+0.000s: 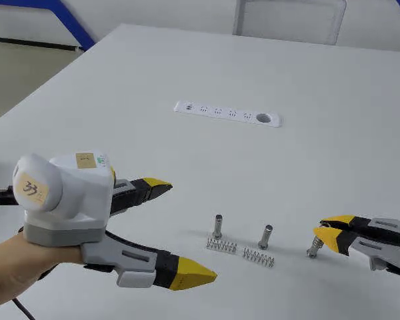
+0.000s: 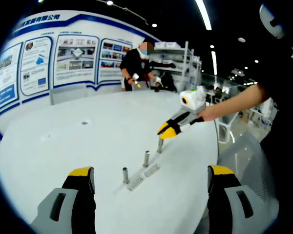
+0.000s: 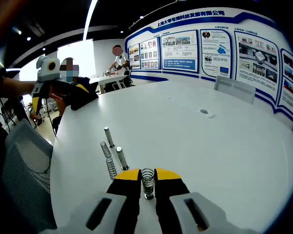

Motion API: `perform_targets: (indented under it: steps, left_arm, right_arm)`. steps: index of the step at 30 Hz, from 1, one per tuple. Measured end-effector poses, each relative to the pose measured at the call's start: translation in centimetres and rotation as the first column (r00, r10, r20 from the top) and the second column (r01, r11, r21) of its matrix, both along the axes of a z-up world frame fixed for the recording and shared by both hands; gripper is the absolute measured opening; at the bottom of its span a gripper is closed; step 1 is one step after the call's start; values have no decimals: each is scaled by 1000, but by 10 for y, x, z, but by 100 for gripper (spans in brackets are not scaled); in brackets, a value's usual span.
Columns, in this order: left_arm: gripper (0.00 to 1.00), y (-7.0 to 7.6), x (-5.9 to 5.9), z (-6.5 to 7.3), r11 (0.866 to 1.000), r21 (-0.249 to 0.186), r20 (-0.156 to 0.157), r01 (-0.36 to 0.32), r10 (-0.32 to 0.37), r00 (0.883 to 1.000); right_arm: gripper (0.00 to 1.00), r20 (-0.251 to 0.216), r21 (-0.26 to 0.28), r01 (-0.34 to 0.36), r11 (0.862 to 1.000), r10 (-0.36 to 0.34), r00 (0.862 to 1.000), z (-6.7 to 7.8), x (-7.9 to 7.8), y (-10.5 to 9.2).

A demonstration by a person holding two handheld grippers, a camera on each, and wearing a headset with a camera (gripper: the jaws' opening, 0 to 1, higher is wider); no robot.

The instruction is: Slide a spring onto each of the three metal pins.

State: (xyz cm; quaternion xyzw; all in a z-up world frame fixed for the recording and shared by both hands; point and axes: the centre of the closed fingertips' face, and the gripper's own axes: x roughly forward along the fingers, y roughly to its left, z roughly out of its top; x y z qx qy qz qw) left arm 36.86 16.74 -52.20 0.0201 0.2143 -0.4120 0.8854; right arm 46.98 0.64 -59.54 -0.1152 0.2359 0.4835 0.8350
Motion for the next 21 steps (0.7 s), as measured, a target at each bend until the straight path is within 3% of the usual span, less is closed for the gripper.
perform_targets:
  steps: [12, 21]
  left_arm:
    - [97, 4, -3, -3, 1000, 2, -13, -6, 6, 1000]
    - [97, 4, -2, -4, 1000, 3, -15, -10, 10, 1000]
  right_arm:
    - [12, -14, -59, -12, 998, 11, 1000, -22, -4, 0]
    - [12, -20, -80, -25, 996, 24, 1000, -27, -7, 0]
